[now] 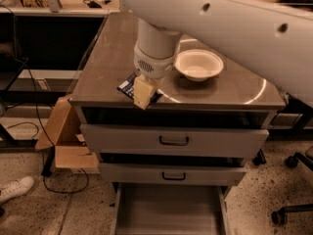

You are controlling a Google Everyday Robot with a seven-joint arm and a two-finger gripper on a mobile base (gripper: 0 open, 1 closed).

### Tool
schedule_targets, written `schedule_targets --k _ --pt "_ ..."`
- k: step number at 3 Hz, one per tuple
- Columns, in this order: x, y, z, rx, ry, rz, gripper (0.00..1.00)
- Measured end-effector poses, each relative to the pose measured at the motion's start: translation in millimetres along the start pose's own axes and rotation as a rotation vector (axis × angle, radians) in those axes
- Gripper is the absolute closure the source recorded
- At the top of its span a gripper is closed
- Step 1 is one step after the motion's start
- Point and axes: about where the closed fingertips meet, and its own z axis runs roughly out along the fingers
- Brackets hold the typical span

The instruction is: Place rxbar blueberry into bottom drawer

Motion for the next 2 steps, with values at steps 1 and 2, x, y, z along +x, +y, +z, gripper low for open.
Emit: schedule_targets --k 1,2 --pt "26.6 17.8 0.3 -0.003 0.013 0.029 1.0" --pt "75.6 58.5 -0.2 -0.045 0.034 0.057 1.0"
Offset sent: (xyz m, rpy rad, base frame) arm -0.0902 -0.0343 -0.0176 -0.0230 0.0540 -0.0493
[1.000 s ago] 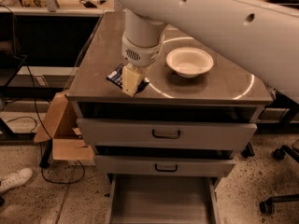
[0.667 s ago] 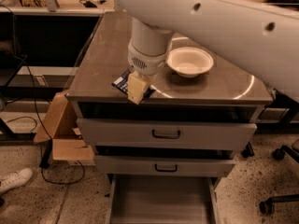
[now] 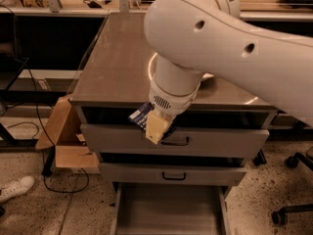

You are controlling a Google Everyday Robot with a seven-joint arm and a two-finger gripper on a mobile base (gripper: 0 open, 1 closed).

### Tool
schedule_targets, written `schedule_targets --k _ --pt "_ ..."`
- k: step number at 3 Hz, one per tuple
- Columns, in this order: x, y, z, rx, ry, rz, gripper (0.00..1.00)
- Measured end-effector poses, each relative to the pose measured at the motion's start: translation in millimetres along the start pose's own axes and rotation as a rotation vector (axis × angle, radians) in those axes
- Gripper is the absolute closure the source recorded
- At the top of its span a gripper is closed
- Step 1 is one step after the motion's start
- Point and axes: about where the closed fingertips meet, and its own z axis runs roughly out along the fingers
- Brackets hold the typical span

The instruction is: Place rxbar blueberry into bottom drawer

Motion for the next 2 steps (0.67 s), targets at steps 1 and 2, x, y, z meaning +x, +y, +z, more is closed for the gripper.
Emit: schedule_targets --k 1,2 --pt "1.6 1.7 4.1 -0.006 0.001 0.005 1.0" --pt "15.4 15.9 39.5 -0.054 0.007 0.053 1.0"
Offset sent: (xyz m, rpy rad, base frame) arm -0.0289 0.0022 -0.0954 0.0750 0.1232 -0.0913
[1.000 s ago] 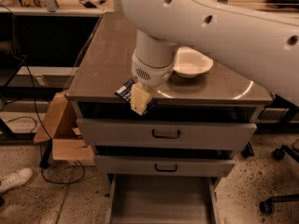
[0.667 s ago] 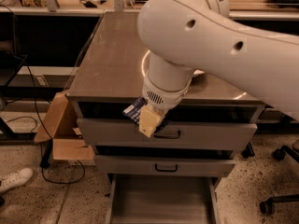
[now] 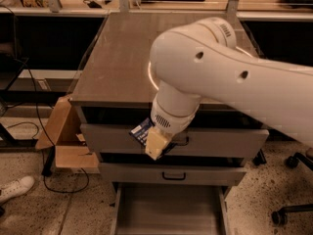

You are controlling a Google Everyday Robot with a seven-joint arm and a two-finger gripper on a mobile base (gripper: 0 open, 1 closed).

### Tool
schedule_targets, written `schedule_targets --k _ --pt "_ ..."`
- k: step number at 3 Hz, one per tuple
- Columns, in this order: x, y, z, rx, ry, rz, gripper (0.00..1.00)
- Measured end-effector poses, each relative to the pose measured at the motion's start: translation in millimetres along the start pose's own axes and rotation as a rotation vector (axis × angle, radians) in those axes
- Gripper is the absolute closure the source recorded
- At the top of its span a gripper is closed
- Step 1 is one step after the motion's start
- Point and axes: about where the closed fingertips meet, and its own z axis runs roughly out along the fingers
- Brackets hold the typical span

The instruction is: Place rxbar blueberry into bottom drawer

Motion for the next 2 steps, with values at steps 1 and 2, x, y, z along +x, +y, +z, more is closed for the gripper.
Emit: schedule_targets --k 1,2 --pt "16.5 16.0 40.0 -0.058 0.005 0.033 1.0" --pt "29.0 29.8 69.8 -0.121 0.011 0.057 1.0"
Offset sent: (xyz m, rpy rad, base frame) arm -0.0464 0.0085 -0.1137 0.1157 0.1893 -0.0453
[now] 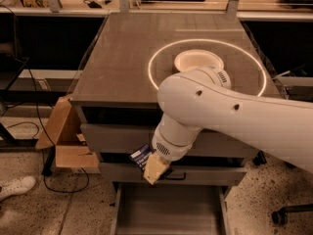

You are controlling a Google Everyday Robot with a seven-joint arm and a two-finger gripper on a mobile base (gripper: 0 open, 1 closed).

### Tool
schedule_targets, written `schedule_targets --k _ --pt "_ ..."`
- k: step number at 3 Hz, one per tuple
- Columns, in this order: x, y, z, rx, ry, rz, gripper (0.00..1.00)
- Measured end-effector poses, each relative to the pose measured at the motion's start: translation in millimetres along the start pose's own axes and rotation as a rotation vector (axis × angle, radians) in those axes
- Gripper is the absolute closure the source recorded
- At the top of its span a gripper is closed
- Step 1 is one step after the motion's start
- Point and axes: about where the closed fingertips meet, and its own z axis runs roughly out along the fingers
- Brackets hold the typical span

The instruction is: Place rxbar blueberry into bottom drawer

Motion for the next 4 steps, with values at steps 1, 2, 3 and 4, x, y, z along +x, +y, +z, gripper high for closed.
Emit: schedule_targets --k 1,2,3,4 --pt "0.0 0.0 0.0 0.0 0.0 0.0 1.0" --pt "9.2 1.9 13.5 -0.014 -0.006 0.032 1.0" --pt "31.7 1.9 44.5 -0.022 -0.023 0.11 1.0" --pt "45.1 2.2 69.2 -0.043 -0.033 0.152 1.0"
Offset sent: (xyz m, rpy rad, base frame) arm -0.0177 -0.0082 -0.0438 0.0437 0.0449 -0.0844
